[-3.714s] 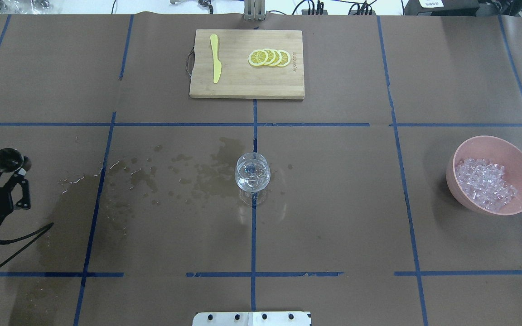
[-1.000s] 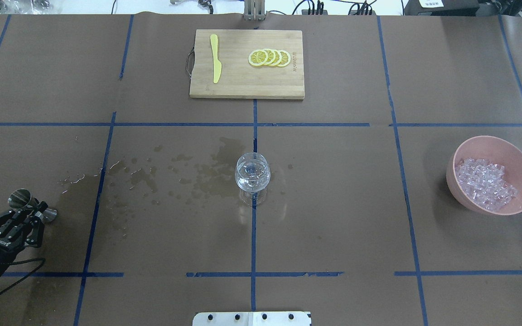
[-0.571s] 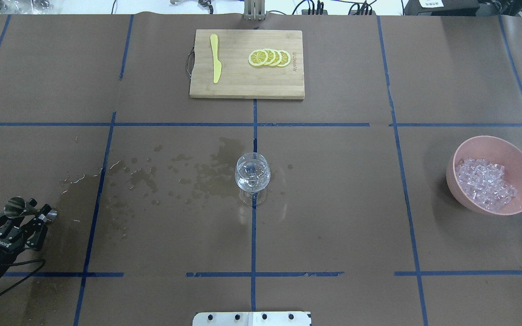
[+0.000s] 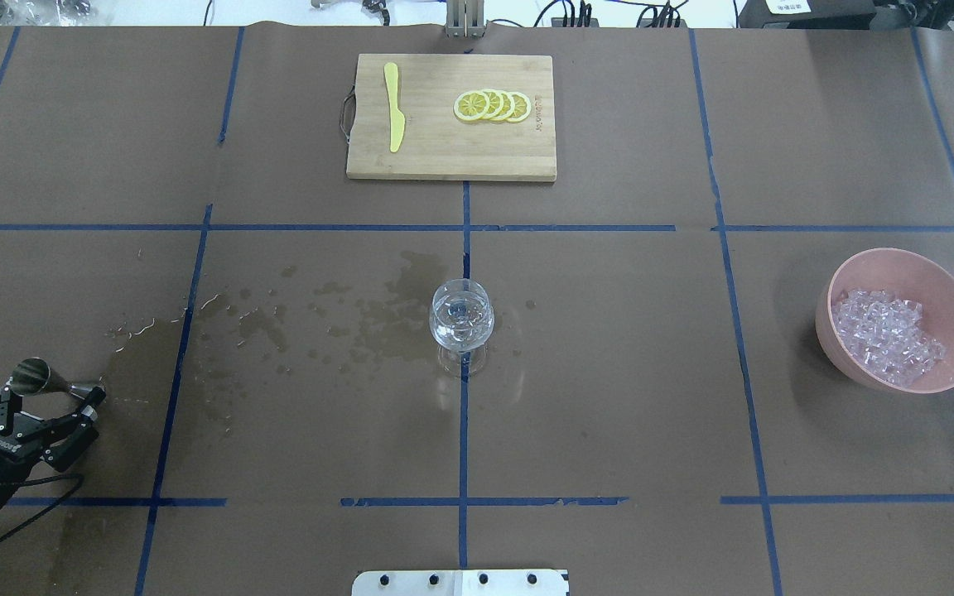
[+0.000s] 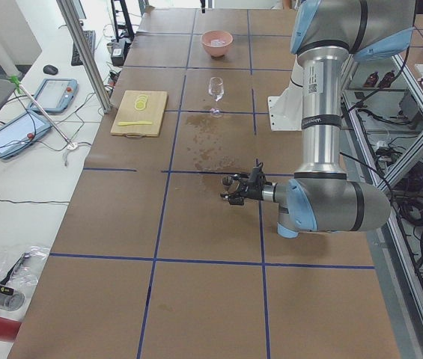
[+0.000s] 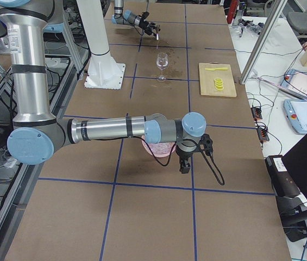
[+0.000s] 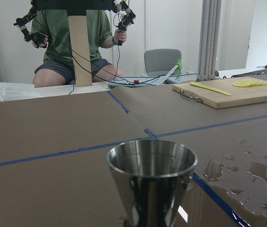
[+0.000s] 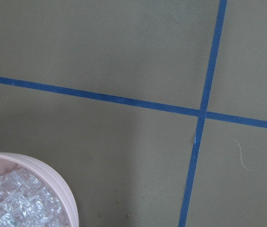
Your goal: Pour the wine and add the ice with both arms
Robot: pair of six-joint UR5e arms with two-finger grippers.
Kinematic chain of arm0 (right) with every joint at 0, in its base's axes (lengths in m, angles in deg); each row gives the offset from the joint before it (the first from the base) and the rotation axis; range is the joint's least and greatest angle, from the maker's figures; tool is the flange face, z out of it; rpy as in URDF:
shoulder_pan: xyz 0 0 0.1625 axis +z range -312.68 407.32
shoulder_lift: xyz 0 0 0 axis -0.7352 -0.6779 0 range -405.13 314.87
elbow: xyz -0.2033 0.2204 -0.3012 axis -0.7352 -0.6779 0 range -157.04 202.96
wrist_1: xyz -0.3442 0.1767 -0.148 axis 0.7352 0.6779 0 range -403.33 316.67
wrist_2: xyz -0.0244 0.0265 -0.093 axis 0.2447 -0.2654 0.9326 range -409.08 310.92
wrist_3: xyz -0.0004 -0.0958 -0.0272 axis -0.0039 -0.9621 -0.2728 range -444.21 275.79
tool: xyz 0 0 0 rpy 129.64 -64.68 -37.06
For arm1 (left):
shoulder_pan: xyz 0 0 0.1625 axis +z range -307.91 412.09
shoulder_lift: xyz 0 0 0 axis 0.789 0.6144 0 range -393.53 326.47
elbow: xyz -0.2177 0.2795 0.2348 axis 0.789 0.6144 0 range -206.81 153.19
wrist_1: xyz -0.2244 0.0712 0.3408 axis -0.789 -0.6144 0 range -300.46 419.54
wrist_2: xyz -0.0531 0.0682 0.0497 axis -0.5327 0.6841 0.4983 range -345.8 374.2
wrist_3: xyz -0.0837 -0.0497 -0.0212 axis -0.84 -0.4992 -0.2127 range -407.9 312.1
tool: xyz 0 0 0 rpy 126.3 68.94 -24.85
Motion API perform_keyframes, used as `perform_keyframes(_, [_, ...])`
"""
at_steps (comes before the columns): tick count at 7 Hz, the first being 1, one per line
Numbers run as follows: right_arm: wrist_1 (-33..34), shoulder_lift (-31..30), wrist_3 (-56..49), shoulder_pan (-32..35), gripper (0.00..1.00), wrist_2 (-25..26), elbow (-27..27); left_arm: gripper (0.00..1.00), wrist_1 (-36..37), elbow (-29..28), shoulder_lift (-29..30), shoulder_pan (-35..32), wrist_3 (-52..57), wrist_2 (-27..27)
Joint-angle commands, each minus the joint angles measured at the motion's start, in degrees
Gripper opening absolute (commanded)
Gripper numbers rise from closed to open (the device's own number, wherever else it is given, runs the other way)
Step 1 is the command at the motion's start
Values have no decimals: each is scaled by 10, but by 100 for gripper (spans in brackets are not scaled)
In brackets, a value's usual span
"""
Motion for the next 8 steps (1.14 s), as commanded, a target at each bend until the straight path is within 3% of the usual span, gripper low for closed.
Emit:
perform_keyframes(1, [-1,8,46,-9,100,1,-2,100,-1,41,-14,-2,23,-16])
perform_keyframes(5, [-1,9,47,-10,100,1,-2,100,1,75,-65,-3,36,-26])
perform_keyframes(8, [0,8,47,-9,100,0,1,100,5,100,-107,-7,36,-117])
